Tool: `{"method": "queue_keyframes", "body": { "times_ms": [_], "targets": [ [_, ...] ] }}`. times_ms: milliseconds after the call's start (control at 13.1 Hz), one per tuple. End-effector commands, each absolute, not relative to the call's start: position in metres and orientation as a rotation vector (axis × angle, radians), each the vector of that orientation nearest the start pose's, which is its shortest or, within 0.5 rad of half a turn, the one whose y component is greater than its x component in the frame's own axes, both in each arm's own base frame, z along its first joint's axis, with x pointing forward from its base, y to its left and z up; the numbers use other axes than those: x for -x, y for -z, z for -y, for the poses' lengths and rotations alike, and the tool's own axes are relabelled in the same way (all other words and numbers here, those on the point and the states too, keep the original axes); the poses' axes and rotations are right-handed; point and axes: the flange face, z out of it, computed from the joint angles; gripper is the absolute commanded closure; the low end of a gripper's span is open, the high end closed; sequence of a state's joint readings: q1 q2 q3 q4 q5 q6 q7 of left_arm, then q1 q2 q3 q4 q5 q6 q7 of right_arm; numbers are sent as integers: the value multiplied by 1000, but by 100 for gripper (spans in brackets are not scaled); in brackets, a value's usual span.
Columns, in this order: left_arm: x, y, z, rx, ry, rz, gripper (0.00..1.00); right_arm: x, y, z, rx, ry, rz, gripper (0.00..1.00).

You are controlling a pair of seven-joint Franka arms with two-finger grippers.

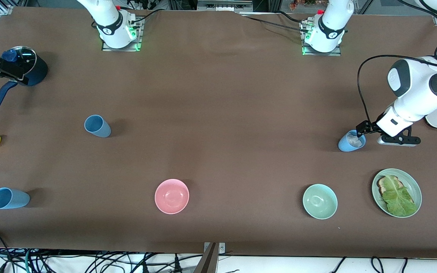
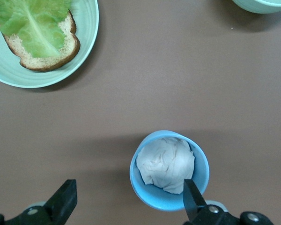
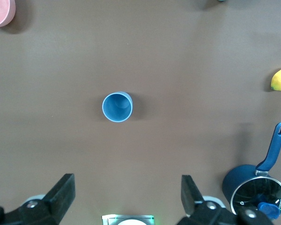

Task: Stack blue cups with both arms
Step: 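Lower the left gripper and grasp the tissue-filled cup's rim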

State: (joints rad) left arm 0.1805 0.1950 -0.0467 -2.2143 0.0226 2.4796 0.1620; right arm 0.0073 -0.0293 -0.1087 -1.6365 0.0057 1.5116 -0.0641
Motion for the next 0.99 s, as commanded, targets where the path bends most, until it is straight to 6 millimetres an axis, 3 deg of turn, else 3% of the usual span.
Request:
{"method": "queue_keyframes", "body": {
  "times_ms": [0,764,841,917],
  "targets": [
    [-552,-282,-80,3116,136,-86,0,-532,-608,55,3121,-150,-59,0],
    [-561,-237,-80,3107,242,-91,0,-532,-608,55,3121,-152,-62,0],
    [-561,-235,-80,3107,244,-91,3,-532,-608,55,3121,-152,-62,0],
    [-562,-235,-80,3105,249,-103,26,-532,-608,55,3121,-152,-62,0]
  ]
}}
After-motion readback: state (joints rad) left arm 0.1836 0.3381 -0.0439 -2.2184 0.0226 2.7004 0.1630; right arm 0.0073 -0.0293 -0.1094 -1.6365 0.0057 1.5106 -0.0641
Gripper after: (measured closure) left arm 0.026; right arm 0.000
